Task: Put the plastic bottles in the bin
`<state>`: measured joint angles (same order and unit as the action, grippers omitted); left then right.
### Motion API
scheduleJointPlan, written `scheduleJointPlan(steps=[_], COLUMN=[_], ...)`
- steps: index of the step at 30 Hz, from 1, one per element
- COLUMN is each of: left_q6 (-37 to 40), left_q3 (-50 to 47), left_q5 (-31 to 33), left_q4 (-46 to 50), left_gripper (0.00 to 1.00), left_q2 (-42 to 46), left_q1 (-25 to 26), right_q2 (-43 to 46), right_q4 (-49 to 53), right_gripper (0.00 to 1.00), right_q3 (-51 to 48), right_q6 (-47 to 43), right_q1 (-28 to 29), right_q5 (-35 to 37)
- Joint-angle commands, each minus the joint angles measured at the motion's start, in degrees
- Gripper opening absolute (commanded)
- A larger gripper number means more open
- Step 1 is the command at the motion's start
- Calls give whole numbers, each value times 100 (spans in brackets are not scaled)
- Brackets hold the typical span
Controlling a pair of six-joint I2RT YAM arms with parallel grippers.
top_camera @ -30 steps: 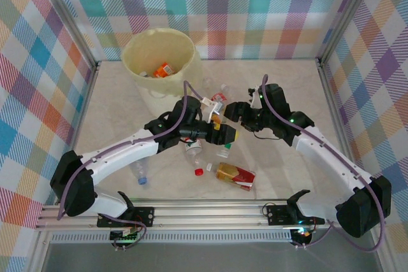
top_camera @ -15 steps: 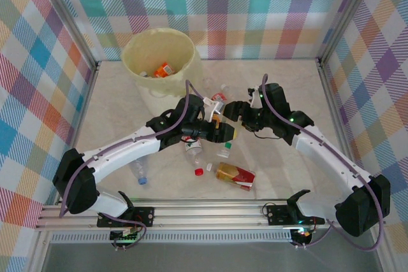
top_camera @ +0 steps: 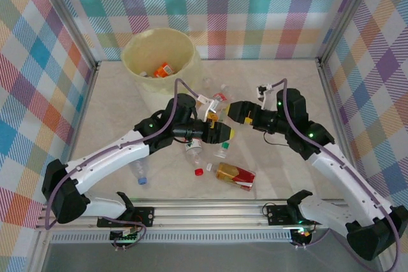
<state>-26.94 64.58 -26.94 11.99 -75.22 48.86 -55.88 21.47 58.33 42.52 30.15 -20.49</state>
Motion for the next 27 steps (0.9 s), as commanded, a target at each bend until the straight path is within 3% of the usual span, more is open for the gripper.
scheduleJointPlan(steps=[1,5,11,18,21,27], left_q6=[94,47,284,367,509,775], left_q3=[101,487,1454,2744,3380,4449], left_q5=[23,22,283,212,264,344], left_q4=[279,963,2214,3393,3917,4578], left_gripper=[56,56,58,60,61,61], left_q2=[267,303,145,-320,-544,-968], left_q1=[-109,-329,-634,-1232,-1499,-2051], right_q2=[244,636,994,1474,1620,1708], right_q4=[155,160,576,411,58,-71], right_gripper=[100,100,100,100,100,100], right_q3=[265,382,739,715,499,324], right_q6=[-585,-1046,-1752,-2463,-2829,-3407], right_q1=[17,24,26,26,26,26], right_q5=[-356,-689,-583,780,992,530])
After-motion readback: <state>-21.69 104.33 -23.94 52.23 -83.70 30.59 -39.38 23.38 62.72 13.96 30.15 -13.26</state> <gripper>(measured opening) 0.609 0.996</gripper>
